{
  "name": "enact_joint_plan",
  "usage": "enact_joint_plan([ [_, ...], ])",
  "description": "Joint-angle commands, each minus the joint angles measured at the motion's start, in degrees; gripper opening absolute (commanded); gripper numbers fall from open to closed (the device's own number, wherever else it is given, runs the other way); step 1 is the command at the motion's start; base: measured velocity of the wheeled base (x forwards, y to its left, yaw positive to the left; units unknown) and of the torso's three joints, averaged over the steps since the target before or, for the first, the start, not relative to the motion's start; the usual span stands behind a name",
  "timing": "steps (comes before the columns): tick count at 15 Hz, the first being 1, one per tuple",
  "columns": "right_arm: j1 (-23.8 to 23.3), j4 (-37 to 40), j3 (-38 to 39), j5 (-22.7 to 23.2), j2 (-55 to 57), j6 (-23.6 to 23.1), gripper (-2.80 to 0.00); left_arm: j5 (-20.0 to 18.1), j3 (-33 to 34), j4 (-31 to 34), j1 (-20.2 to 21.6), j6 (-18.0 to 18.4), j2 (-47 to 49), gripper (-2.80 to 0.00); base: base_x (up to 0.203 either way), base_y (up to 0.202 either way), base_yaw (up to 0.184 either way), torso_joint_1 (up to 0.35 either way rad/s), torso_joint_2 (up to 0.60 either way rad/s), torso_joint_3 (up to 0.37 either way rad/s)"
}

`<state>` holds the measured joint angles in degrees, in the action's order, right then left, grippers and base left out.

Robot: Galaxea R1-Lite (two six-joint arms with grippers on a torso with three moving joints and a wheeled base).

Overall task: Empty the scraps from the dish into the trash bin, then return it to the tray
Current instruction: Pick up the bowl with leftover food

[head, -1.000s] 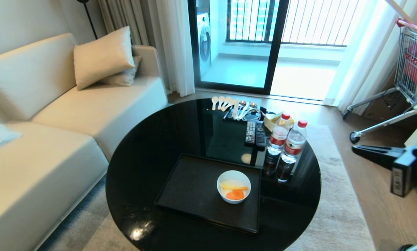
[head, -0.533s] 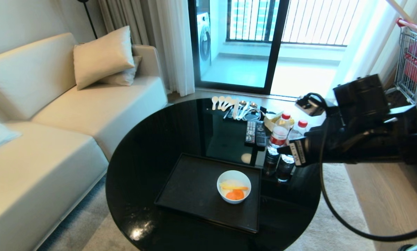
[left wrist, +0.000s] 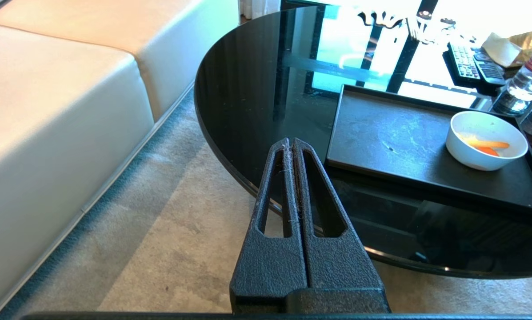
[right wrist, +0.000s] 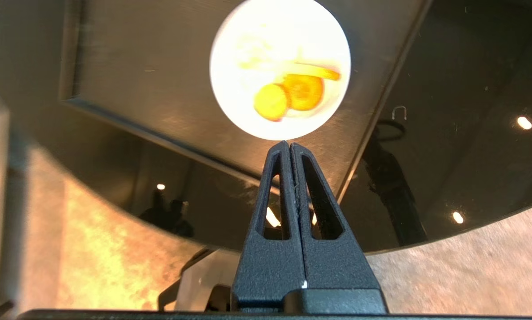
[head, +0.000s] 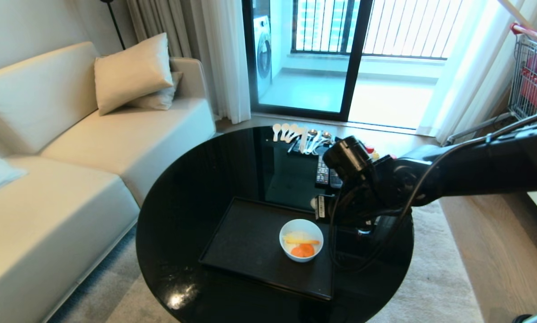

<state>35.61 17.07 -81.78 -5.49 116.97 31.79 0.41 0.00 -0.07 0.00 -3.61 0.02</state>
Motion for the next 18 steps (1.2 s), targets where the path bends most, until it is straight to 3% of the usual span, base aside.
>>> enact_joint_plan([
  [1, 0.32, 0.15, -0.74, -0.30, 4.49, 1.61, -2.80, 0.02, 0.00, -0.01, 0.00, -0.08, -0.02, -2.80, 0.000, 0.000, 0.000, 0.000, 0.00, 0.000],
  [2, 0.33, 0.15, -0.75, -0.31, 5.09, 2.10, -2.80, 0.02, 0.00, -0.01, 0.00, -0.08, -0.02, -2.80, 0.000, 0.000, 0.000, 0.000, 0.00, 0.000],
  [3, 0.33, 0.24, -0.66, -0.31, 5.60, 2.34, 0.00, 0.02, 0.00, -0.01, 0.00, -0.05, -0.02, -2.80, 0.000, 0.000, 0.000, 0.000, 0.00, 0.000],
  [8, 0.25, 0.05, -3.60, -1.43, 9.10, 2.49, 0.00, 0.02, 0.00, -0.01, 0.00, -0.01, -0.02, -2.80, 0.000, 0.000, 0.000, 0.000, 0.00, 0.000],
  [18, 0.33, -0.59, -12.33, -12.61, 20.30, 2.31, 0.00, 0.02, 0.00, -0.01, 0.00, 0.00, -0.02, -2.80, 0.000, 0.000, 0.000, 0.000, 0.00, 0.000],
])
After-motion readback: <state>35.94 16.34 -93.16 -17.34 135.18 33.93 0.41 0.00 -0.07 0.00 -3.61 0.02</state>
